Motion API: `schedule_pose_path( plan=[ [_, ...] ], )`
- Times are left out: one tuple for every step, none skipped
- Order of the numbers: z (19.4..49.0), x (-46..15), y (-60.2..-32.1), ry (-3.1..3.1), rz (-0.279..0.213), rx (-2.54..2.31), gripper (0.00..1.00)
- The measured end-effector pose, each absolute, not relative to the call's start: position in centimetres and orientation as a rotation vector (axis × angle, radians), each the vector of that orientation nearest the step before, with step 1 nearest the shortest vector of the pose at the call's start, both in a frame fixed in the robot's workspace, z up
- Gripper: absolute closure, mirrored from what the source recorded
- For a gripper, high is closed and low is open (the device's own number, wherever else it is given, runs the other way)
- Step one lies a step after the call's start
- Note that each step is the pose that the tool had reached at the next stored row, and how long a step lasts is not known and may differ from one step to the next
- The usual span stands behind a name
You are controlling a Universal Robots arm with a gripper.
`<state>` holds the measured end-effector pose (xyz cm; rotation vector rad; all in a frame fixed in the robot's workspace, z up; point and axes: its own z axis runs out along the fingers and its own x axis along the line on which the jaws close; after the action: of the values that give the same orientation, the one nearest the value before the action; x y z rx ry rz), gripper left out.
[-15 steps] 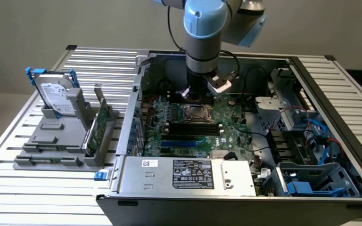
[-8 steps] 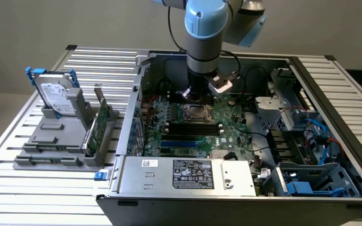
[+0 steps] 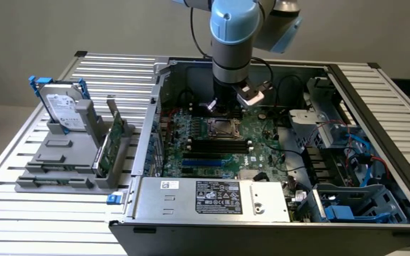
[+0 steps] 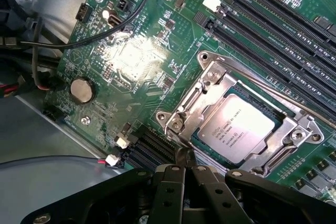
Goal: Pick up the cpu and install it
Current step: 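Install the first cpu locking lever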
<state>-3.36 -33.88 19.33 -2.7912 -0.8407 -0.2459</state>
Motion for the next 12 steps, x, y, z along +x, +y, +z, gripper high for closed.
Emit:
schedule_pose_path(
  plan=[
    [19.33, -3.35, -33.88, -0.841, -0.246, -2.791, 0.89],
    [19.32, -3.34, -33.87, -0.841, -0.246, -2.791, 0.89],
    [19.32, -3.33, -33.88, -0.841, -0.246, -2.791, 0.89],
    [19.32, -3.32, -33.87, -0.841, -0.246, -2.791, 0.89],
    [19.31, -3.32, -33.88, -0.841, -0.246, -2.791, 0.89],
    [19.31, -3.32, -33.88, -0.841, -0.246, -2.791, 0.89],
    [19.3, -3.31, -33.88, -0.841, -0.246, -2.791, 0.89],
    [19.3, -3.31, -33.88, -0.841, -0.246, -2.791, 0.89],
    [19.29, -3.31, -33.87, -0.84, -0.246, -2.79, 0.89],
    [19.28, -3.31, -33.87, -0.84, -0.247, -2.789, 0.89],
    [19.28, -3.31, -33.87, -0.84, -0.247, -2.788, 0.89],
    [19.28, -3.31, -33.87, -0.839, -0.247, -2.787, 0.89]
  ],
)
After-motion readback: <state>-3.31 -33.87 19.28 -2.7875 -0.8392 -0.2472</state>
